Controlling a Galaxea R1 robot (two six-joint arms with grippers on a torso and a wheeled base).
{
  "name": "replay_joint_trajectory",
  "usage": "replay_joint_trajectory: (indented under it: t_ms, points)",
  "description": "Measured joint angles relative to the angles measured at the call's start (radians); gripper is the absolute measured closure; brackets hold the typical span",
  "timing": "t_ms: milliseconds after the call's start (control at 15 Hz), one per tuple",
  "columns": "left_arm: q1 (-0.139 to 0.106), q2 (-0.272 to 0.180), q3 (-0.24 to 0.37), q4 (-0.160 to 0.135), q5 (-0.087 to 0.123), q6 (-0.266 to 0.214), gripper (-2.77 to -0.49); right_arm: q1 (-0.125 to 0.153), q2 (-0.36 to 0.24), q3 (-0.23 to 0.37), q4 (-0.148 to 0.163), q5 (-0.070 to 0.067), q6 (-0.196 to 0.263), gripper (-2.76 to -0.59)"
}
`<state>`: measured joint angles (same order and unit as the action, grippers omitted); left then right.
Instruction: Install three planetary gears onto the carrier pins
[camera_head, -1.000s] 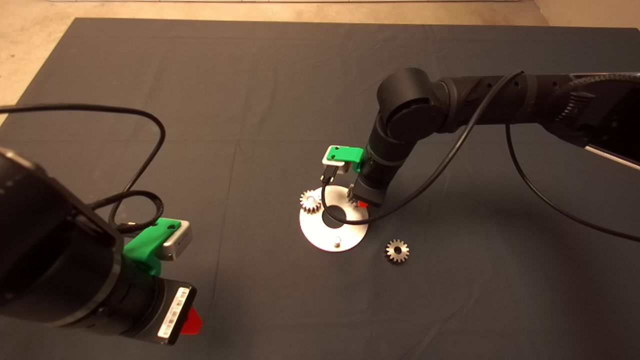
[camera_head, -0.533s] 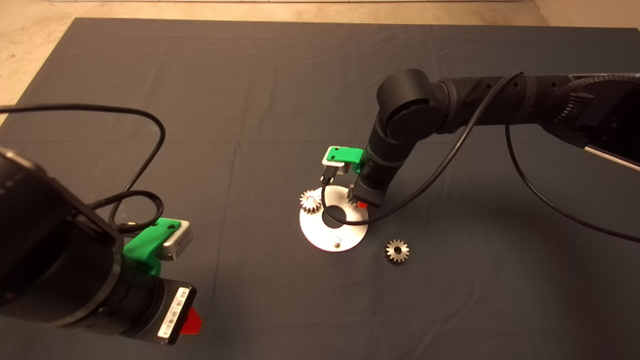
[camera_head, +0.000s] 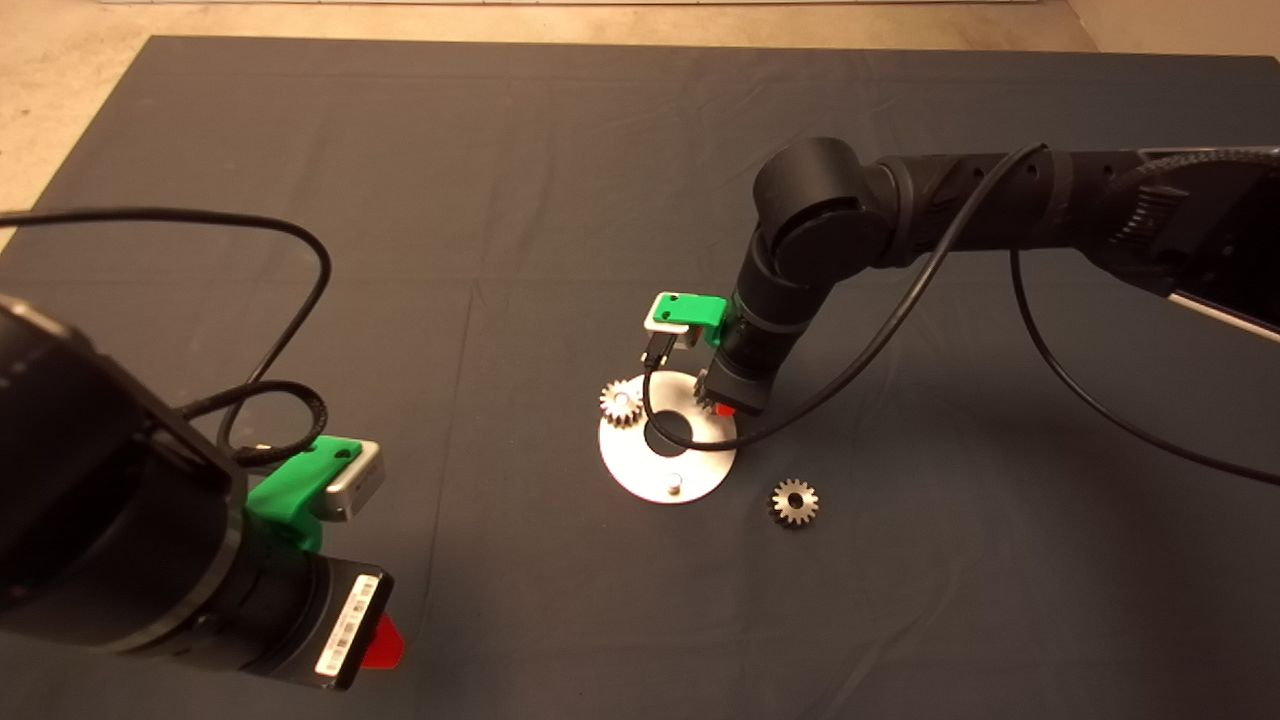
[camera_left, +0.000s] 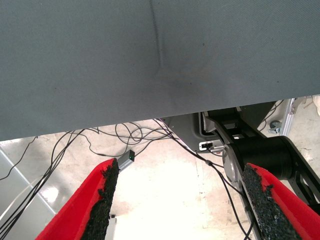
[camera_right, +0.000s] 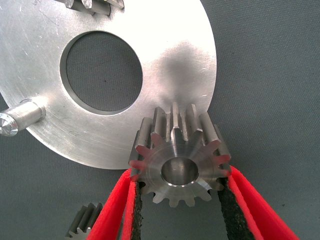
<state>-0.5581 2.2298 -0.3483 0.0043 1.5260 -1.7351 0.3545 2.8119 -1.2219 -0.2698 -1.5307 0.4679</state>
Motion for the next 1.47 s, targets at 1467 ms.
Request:
replay_joint_trajectory:
  t_ms: [1467]
  points:
    - [0.000,0.000,0.000,0.000,0.000,0.000,-1.75,-0.024,-0.021,0.021,-0.001,0.007,-0.008,-0.93]
